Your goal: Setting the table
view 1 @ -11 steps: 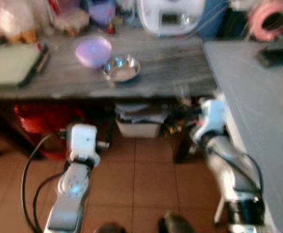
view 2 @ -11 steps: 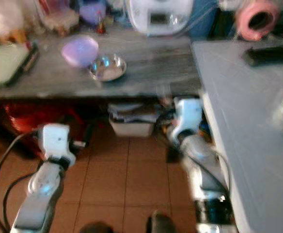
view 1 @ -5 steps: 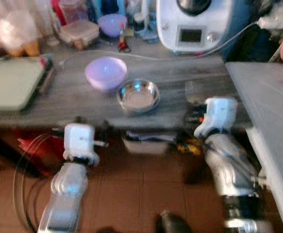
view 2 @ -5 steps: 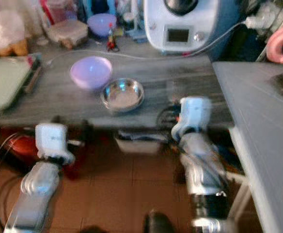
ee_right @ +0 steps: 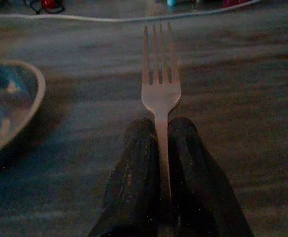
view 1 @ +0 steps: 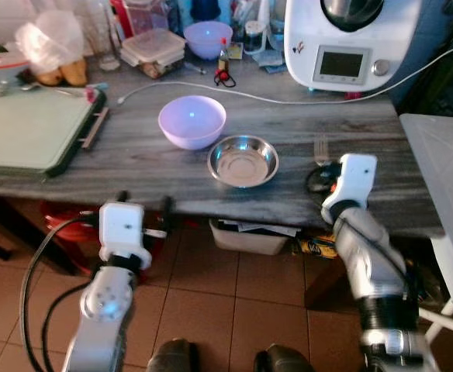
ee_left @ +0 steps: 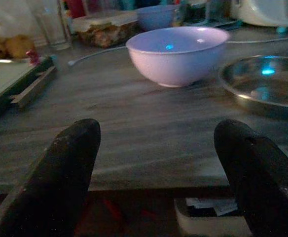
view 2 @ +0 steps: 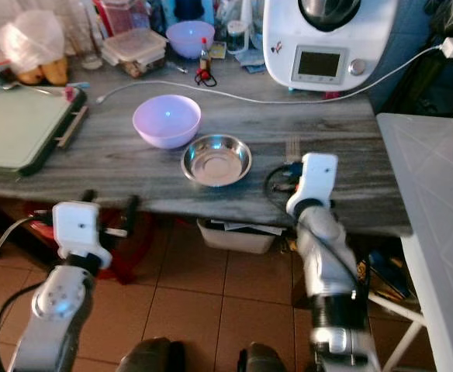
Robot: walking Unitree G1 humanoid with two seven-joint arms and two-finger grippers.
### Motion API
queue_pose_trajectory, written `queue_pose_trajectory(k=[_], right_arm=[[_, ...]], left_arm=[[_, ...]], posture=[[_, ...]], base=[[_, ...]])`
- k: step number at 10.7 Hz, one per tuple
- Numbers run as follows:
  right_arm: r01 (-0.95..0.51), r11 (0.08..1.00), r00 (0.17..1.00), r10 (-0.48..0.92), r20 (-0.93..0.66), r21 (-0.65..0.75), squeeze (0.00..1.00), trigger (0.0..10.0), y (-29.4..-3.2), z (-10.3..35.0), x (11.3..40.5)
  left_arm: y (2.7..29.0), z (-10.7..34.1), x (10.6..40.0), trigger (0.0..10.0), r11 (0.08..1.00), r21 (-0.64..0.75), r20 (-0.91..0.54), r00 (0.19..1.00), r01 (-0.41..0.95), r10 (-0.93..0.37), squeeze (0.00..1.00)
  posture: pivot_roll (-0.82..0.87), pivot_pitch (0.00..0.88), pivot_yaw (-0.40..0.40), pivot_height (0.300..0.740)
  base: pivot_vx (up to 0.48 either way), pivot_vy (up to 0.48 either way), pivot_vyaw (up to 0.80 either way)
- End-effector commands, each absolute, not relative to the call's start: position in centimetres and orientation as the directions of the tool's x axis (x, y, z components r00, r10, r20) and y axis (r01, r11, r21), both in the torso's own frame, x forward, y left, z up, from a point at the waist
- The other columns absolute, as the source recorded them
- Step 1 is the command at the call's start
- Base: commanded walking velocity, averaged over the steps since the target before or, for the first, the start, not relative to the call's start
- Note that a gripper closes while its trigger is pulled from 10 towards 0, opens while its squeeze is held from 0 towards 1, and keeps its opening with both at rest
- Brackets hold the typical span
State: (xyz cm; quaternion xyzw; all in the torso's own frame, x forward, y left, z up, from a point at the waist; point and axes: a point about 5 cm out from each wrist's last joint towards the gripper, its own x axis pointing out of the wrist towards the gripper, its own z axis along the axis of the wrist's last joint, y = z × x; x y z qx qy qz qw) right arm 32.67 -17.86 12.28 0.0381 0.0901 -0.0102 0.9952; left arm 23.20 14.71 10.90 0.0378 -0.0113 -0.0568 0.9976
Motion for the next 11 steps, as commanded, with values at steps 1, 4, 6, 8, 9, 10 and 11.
queue_pose_trajectory(k=[1,4,6,8,9,10,11], right_arm=[[0.025,0.996,0.981,-0.008,-0.196,0.085,0.0,0.0,-17.6,12.4,33.4],[0.034,0.989,0.976,-0.002,-0.217,0.143,0.0,0.0,-16.7,12.8,35.5],[0.052,0.983,0.975,-0.012,-0.22,0.178,0.0,0.0,-15.8,13.3,36.7],[0.049,0.981,0.977,-0.007,-0.213,0.19,0.0,0.0,-14.6,13.8,37.7],[0.052,0.977,0.974,-0.004,-0.225,0.208,0.0,0.0,-13.9,13.7,37.8],[0.043,0.977,0.973,0.006,-0.231,0.208,0.0,0.0,-13.2,13.5,37.7],[0.052,0.976,0.966,0.004,-0.258,0.209,0.0,0.0,-12.9,12.9,37.4]], left_arm=[[15.1,10.9,22.8,10.0,0.991,0.077,0.003,0.993,0.114,-0.114,0.0],[15.4,11.0,21.9,10.0,0.989,0.084,-0.021,0.993,0.119,-0.118,0.0],[15.5,11.0,21.4,10.0,0.988,0.085,-0.037,0.991,0.128,-0.126,0.0],[15.5,11.1,21.1,10.0,0.987,0.083,-0.05,0.99,0.136,-0.132,0.0],[15.3,11.1,21.1,10.0,0.987,0.082,-0.053,0.989,0.14,-0.136,0.0],[15.2,11.1,21.1,10.0,0.987,0.079,-0.053,0.989,0.142,-0.138,0.0],[15.2,11.1,21.1,10.0,0.987,0.076,-0.052,0.989,0.141,-0.137,0.0]], posture=[[0.02,0.125,0.039,0.74],[0.05,0.157,0.05,0.74],[0.06,0.169,0.055,0.74],[0.06,0.177,0.056,0.74],[0.07,0.177,0.053,0.74],[0.07,0.177,0.05,0.74],[0.07,0.175,0.045,0.74]], base=[[0.0,0.0,0.0],[0.0,0.0,0.0],[0.0,0.0,0.0],[0.0,0.0,0.0],[0.0,0.0,0.0],[0.0,0.0,0.0],[0.0,0.0,0.0]])
